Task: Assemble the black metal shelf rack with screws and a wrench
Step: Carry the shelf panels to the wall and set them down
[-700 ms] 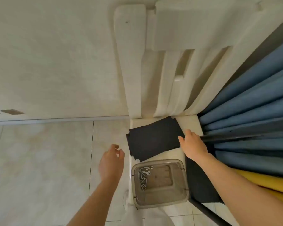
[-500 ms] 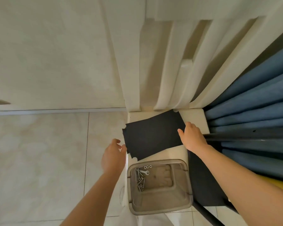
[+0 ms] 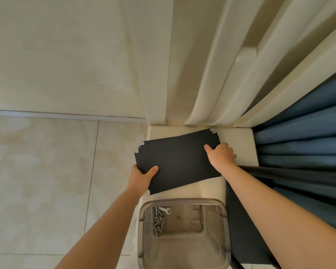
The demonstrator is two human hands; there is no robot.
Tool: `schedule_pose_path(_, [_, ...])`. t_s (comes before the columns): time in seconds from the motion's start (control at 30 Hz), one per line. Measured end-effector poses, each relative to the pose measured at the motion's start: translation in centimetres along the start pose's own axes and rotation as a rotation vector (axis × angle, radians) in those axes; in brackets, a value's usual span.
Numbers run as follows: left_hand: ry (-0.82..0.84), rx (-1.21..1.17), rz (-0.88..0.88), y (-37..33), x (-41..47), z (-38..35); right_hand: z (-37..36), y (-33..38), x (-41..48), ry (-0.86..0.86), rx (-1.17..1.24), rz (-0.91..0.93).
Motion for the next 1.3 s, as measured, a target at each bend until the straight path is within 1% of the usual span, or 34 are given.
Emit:
schedule_pose_path(0.07, [-0.029,-0.032,0.006,0.1,0.3,0.3,-0.5,-0.1,0.0,0.017,-0.026,-0.004])
schedule_pose_path(0.23, [-0.038,-0.043,0.010,0.4,0.7,0.9,-0.9,-0.2,-0.7,-0.021,-0.096,0.032])
schedule_pose_path(0.43, [-0.036,-0.034,0.025,1.3,0.8,2.0,-2.0,0.8,-1.3,0.010,0.101,0.090])
schedule_pose_path(0.73, [-0.126,-0.071,0.028,3.1,-0.9,7.0,-3.7,4.8,-4.1,-0.005,0.118,0.190])
schedule_pose_path(1.0, [-0.253,-0.282,-0.008,5.1,-5.9,15.3,-4.8,11.8,-11.0,0.014,0.143,0.320])
schedule_pose_path(1.17, [-0.327,-0.420,-0.019,6.6,-11.3,21.7,-5.4,17.5,-18.0,0.058,0.128,0.402])
schedule_pose_path(1.3, [-0.426,-0.528,-0.062,8.5,-16.7,27.9,-7.0,22.5,-25.1,0.146,0.085,0.513])
Point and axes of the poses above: each hand's wrist, its own x-axis towards the middle knuckle, its own z-axis out of the back of the hand, y = z × x, the point moved 9 cm from there along x, towards the middle knuckle, and after that the axes turned 5 degrees about y, right-handed, at the moved point
